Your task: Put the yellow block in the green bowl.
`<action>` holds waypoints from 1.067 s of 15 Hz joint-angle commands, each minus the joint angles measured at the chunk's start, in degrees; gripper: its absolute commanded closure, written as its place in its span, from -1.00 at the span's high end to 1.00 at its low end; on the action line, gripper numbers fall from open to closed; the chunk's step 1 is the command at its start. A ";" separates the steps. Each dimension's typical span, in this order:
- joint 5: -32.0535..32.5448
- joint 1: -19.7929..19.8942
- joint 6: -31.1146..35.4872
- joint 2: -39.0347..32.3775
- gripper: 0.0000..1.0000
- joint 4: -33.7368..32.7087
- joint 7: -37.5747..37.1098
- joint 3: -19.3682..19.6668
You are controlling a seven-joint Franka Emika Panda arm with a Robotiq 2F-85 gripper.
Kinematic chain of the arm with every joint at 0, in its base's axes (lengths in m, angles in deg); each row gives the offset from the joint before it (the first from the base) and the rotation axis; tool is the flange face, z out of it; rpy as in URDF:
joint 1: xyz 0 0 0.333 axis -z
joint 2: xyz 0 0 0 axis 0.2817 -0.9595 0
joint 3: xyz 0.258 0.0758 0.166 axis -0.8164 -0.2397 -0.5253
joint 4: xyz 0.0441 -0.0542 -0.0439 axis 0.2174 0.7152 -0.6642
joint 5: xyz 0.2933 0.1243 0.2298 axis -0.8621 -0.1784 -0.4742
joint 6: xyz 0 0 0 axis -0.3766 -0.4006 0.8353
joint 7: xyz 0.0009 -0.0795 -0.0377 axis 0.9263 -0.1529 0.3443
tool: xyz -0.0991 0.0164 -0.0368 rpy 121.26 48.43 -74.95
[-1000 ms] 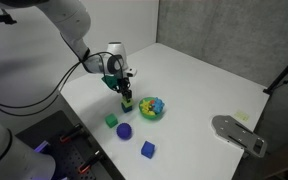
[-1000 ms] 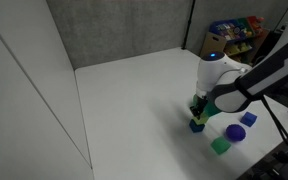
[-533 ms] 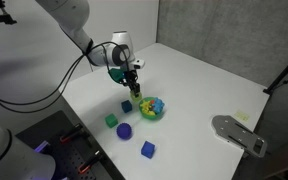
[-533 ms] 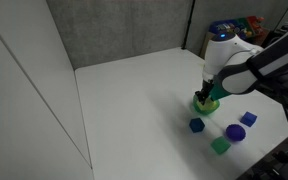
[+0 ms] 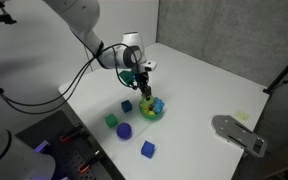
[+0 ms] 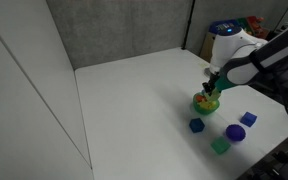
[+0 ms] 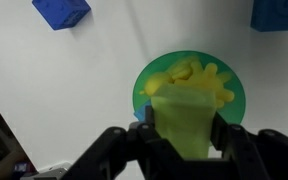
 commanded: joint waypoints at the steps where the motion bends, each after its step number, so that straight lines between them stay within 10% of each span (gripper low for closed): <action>1: 2.42 -0.07 -0.54 -3.34 -0.45 -3.67 -3.93 0.39; 6: 3.39 -0.63 0.01 -5.79 -0.45 -5.27 -6.68 0.41; 8: 3.30 -0.64 0.02 -5.64 0.55 -5.07 -6.77 0.40; 12: 3.05 -0.29 0.24 -4.50 0.98 -3.97 -6.39 0.20; 16: 2.80 -0.09 0.12 -4.13 1.00 -3.52 -6.05 -0.02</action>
